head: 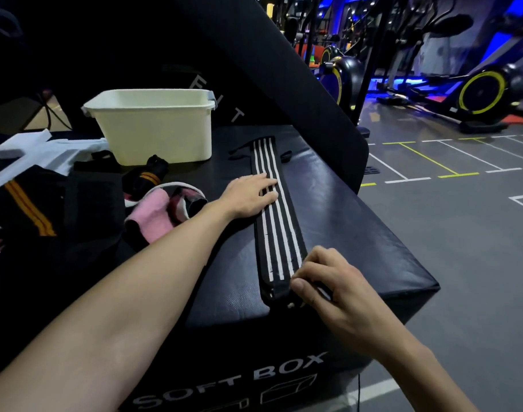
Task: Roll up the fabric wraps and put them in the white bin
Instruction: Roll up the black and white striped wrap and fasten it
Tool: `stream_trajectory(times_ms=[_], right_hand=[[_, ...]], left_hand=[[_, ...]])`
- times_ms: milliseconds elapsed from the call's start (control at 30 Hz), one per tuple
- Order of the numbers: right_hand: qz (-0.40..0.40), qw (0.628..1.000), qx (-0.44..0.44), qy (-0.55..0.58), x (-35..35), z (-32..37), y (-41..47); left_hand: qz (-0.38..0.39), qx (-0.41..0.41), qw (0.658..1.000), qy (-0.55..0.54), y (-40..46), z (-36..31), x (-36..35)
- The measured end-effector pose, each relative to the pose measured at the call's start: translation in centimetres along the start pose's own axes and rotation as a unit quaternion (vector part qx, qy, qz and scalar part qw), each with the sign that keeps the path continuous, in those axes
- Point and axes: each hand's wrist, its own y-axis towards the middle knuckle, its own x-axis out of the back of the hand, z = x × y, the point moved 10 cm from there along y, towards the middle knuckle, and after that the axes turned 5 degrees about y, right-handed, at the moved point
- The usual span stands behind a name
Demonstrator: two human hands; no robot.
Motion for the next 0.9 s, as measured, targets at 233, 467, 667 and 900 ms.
stream_trajectory(times_ms=[233, 467, 667, 900], right_hand=[[0.017, 0.999, -0.019, -0.02, 0.0, -0.4, 0.9], [0.023, 0.999, -0.023, -0.011, 0.1, -0.4, 2.0], [-0.058, 0.994, 0.072, -0.063, 0.4, 1.3, 0.6], [-0.065, 0.976, 0.159, -0.132, 0.4, 2.7, -0.8]], left_hand=[[-0.036, 0.004, 0.998, -0.047, 0.2, 0.7, 0.1], [-0.118, -0.043, 0.989, -0.076, -0.3, -0.2, 1.6], [-0.114, -0.047, 0.989, -0.082, -0.3, -0.3, 1.7], [-0.026, -0.04, 0.996, -0.077, -1.1, -0.5, 0.7]])
